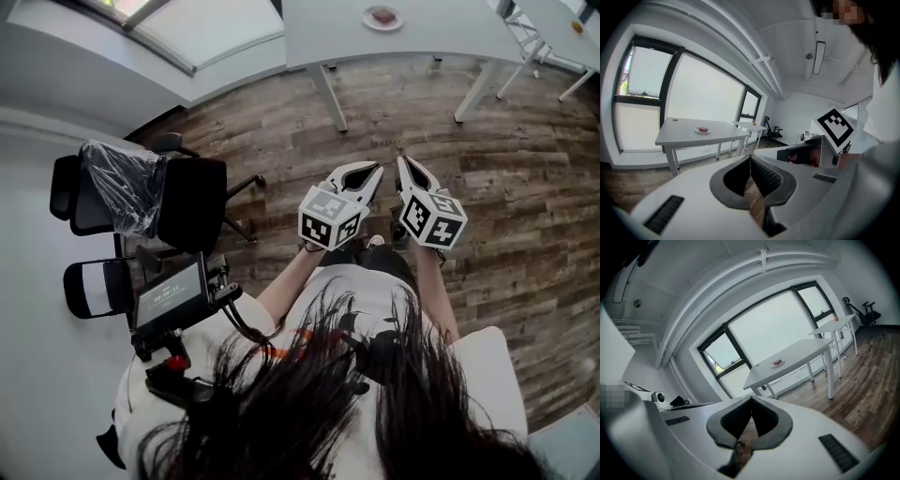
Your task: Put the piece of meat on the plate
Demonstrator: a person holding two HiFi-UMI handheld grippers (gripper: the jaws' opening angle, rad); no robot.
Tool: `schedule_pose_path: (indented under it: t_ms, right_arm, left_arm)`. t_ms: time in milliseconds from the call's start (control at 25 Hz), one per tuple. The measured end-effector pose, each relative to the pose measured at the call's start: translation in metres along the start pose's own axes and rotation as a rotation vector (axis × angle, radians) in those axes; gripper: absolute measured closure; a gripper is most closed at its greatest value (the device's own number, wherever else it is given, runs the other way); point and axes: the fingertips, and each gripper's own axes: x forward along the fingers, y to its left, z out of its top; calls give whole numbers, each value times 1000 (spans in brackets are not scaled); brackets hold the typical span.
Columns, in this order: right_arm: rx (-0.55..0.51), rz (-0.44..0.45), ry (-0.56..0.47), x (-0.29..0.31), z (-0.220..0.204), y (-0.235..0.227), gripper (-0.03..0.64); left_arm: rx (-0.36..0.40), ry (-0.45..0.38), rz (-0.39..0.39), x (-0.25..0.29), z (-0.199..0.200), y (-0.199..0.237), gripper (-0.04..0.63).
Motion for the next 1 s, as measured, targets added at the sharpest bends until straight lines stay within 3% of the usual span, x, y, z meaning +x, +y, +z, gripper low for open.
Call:
schedule_pose_path:
  t_ms: [440,840,1000]
  right_arm:
    - [19,-26,-32,-18,-14,21,610]
    - [-40,-37,-44,-37,-71,120,611]
    - [-47,-45,-26,-43,-77,127,610]
  left_arm:
    - [12,37,-19,-34,-20,-12,589]
    - [2,-20,-36,-140,-53,7,588]
    - [-27,-18,-31,-149,-60,6,589]
